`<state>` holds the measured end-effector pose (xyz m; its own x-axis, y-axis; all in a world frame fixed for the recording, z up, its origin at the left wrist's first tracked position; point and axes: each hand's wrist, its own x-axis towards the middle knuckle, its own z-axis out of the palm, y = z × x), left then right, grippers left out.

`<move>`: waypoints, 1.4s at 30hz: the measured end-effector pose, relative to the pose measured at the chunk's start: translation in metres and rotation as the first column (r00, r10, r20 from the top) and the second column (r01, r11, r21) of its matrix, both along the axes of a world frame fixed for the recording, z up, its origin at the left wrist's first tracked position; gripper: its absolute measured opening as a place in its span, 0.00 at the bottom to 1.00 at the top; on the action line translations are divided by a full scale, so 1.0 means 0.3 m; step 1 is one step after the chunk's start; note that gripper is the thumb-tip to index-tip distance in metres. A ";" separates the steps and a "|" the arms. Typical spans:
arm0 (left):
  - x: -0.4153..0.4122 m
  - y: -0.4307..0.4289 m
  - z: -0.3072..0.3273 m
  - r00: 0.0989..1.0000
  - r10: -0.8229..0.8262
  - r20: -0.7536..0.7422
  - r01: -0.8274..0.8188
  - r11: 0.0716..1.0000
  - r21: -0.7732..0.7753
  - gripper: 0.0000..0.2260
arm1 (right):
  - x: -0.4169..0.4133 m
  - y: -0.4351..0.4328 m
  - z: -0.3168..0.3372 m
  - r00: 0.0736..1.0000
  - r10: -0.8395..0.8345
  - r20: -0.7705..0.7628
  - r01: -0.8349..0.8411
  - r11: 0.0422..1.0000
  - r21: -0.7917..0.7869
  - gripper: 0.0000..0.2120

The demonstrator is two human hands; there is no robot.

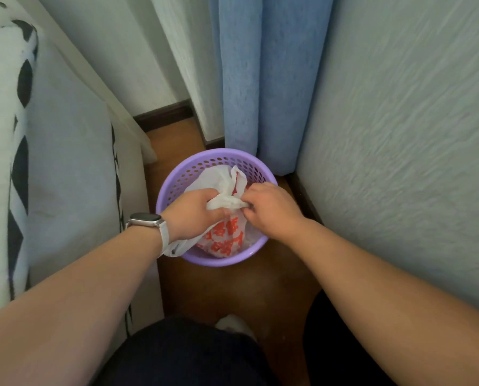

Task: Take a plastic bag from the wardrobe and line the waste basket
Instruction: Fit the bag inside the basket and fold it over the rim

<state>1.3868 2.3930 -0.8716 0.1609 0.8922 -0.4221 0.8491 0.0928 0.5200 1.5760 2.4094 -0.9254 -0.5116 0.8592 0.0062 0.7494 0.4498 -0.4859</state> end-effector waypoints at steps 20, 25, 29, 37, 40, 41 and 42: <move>-0.089 0.139 0.140 0.952 0.109 -0.286 -0.040 0.970 0.239 0.10 | 0.087 0.024 0.065 0.965 -0.248 -0.090 0.229 0.956 -0.182 0.02; -0.117 0.146 0.157 0.914 0.158 -0.375 -0.046 0.956 0.291 0.08 | 0.099 0.036 0.063 0.950 -0.292 -0.108 0.267 0.943 -0.199 0.06; -0.099 0.140 0.161 0.969 0.015 -0.247 0.040 0.975 0.218 0.09 | 0.094 0.031 0.065 0.943 -0.295 -0.154 0.260 0.941 -0.215 0.02; -0.036 0.127 0.207 0.988 0.002 0.157 -0.009 0.999 0.041 0.07 | 0.027 0.007 0.067 0.928 -0.163 -0.336 0.104 0.977 -0.187 0.23; -0.026 0.122 0.193 0.981 0.046 0.190 -0.040 0.999 -0.036 0.05 | 0.001 -0.003 0.068 0.940 -0.136 -0.314 0.076 0.978 -0.196 0.25; -0.025 0.119 0.182 0.982 0.052 0.184 -0.040 0.997 -0.069 0.05 | -0.012 -0.009 0.073 0.945 -0.122 -0.303 0.061 0.977 -0.204 0.26; -0.023 0.114 0.171 0.981 0.059 0.187 -0.038 0.993 -0.114 0.06 | -0.026 -0.014 0.077 0.952 -0.102 -0.288 0.041 0.977 -0.211 0.26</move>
<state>1.3798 2.4272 -0.8203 0.2046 0.8512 -0.4833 0.7292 0.1968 0.6553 1.5683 2.4051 -0.9024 -0.4502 0.8925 -0.0281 0.5850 0.2710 -0.7644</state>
